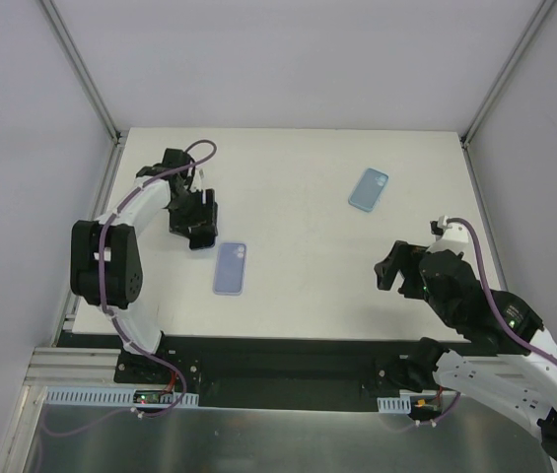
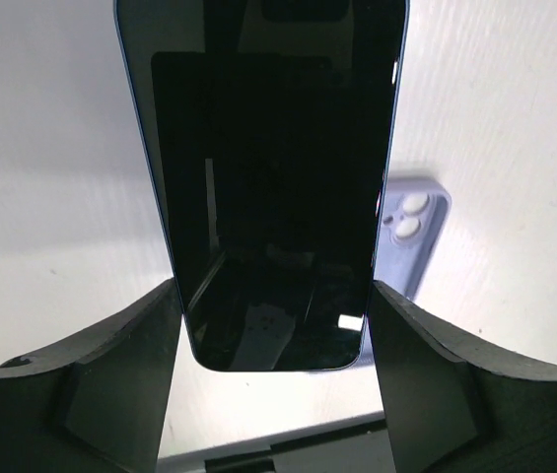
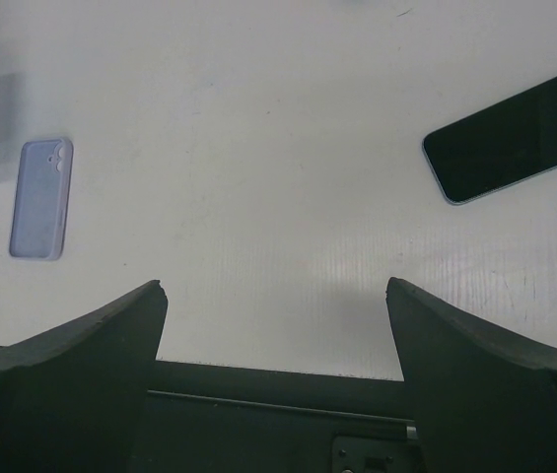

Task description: Put the phone into the phone case

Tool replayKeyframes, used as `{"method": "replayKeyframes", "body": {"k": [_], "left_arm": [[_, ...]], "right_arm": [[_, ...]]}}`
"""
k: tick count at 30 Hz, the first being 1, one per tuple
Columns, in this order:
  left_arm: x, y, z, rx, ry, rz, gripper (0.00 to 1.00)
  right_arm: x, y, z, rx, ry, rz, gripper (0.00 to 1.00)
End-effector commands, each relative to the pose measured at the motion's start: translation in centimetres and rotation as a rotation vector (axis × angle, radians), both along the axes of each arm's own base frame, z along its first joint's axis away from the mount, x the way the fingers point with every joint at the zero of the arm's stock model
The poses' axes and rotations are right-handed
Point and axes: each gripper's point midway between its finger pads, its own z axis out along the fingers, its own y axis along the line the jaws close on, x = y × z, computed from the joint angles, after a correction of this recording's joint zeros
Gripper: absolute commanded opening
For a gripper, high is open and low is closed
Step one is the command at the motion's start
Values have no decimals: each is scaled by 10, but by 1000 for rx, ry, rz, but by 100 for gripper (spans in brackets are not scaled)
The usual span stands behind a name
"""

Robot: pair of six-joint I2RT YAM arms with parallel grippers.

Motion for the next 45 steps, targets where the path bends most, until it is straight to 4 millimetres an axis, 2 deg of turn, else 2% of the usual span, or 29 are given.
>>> {"method": "replayKeyframes", "body": {"k": [1,2,5,12,17,30,40,45], "left_arm": [[-36,-30,22,-54,8,10,0],[-48,-37,16,-38,26,-7,0],[-65,-49,12,-29,47,-10,0],[-92,-70,0,-18,73,0,0],[-103,-76,-12,-5,100,-2,0],[-109,-78,-30,20,135,25,0],[-117,-76,-43,61,170,17,15],[-120,-77,-45,66,173,9,30]], "right_arm": [[3,5,2,22,-6,-5,96],[3,6,2,24,-7,-1,96],[5,8,0,20,-1,0,96],[5,11,-3,15,11,8,96],[4,10,-4,17,12,7,96],[3,10,-4,24,13,4,96],[3,11,-5,28,19,3,96],[3,11,-5,30,19,2,96]]}}
